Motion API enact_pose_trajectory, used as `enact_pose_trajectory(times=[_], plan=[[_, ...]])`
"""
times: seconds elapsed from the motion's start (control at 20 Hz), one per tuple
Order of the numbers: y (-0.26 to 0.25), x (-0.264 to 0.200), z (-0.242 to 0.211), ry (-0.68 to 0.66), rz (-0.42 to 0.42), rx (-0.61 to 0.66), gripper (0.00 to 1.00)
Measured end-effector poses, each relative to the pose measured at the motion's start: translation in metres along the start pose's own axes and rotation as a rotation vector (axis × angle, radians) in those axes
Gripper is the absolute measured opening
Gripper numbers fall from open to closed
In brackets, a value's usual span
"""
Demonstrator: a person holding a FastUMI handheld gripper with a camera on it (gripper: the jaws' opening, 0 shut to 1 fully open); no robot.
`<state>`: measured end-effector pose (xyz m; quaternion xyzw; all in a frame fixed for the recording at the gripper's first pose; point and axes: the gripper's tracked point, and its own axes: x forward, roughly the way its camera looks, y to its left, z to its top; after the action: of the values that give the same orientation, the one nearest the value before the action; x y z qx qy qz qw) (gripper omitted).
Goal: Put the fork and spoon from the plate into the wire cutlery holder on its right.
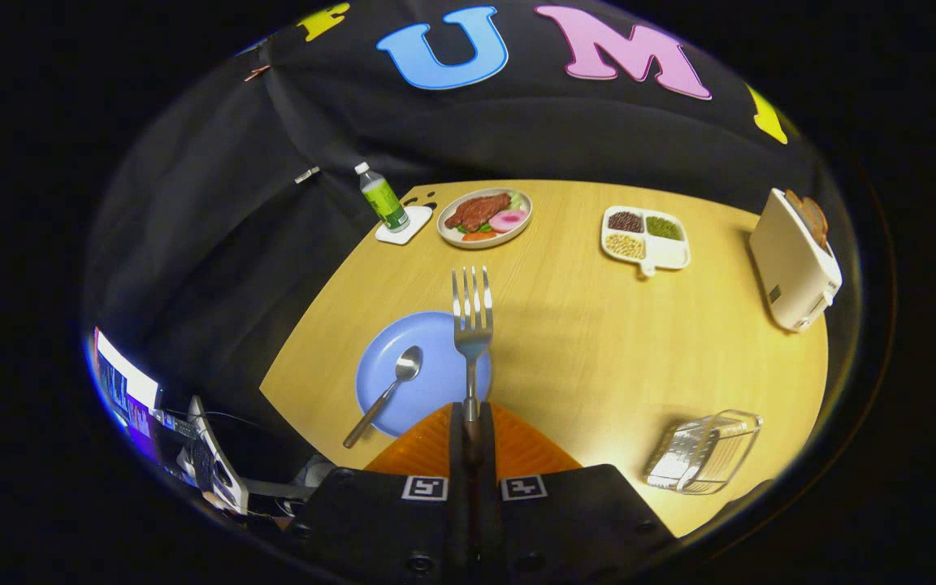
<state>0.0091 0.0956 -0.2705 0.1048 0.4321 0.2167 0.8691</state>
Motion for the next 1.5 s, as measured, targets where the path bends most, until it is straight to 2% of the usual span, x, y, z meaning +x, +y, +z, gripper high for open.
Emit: enact_pose_trajectory(times=[0.2,0.35,0.45,0.6,0.75,0.95,1.15,1.5], plan=[[-0.070,-0.056,0.000,0.009,-0.102,-0.072,0.09],[-0.111,-0.097,-0.011,0.082,-0.125,-0.063,0.09],[-0.138,-0.112,-0.021,0.140,-0.153,-0.037,0.09],[-0.164,-0.126,-0.059,0.317,-0.183,-0.005,0.09],[-0.164,-0.127,-0.093,0.488,-0.159,0.047,0.09],[-0.177,-0.113,-0.135,0.693,-0.189,0.050,0.09],[-0.176,-0.082,-0.137,0.780,-0.178,0.118,0.09],[-0.185,-0.062,-0.136,0.947,-0.172,0.190,0.09]])
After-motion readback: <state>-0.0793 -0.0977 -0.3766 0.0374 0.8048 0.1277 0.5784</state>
